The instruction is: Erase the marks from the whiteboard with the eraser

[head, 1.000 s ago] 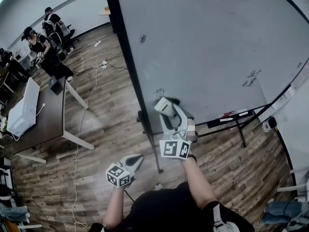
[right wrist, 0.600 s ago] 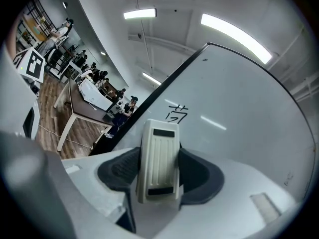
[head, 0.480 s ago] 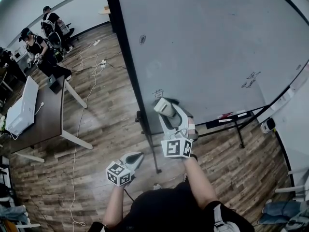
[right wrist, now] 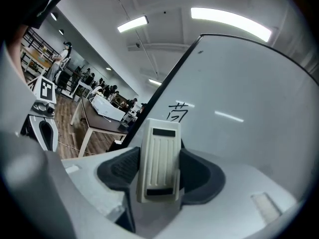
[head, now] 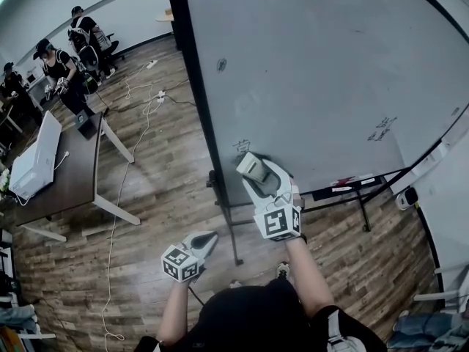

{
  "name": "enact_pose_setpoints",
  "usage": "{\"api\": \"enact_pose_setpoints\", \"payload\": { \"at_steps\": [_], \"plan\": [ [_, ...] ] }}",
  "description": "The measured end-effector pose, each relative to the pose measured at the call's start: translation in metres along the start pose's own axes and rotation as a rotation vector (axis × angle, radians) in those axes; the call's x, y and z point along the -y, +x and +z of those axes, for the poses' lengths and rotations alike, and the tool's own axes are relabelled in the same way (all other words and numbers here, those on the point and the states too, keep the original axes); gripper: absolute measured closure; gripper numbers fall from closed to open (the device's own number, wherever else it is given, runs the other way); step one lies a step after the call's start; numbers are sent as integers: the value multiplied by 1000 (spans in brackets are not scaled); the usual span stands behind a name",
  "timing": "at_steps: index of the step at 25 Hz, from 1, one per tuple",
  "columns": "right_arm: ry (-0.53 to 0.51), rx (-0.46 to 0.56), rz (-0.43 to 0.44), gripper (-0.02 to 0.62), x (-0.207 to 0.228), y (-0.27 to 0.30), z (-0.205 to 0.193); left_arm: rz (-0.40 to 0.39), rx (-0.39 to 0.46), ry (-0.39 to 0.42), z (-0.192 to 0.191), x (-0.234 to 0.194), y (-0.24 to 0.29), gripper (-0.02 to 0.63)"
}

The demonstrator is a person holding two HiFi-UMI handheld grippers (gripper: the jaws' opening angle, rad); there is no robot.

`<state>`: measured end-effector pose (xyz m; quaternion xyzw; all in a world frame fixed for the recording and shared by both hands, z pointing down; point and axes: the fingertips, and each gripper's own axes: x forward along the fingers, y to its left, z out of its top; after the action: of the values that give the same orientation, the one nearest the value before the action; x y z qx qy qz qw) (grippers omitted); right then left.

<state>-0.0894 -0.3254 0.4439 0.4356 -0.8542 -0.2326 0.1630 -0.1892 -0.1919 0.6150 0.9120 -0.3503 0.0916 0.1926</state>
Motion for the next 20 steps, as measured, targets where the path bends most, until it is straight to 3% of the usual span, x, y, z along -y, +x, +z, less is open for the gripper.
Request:
{"api": "enact_pose_setpoints", "payload": {
  "at_steps": [6,12,20],
  "plan": [
    [46,20,89,337,0,2,1,20,10,-15,1,-1,4,595],
    [58,27,116,336,-2,4,0,34,14,-21,2,-2,5,595],
    [-114,2,-72,342,11,6,28,41,7,-21,1,-6,5,594]
  ]
}}
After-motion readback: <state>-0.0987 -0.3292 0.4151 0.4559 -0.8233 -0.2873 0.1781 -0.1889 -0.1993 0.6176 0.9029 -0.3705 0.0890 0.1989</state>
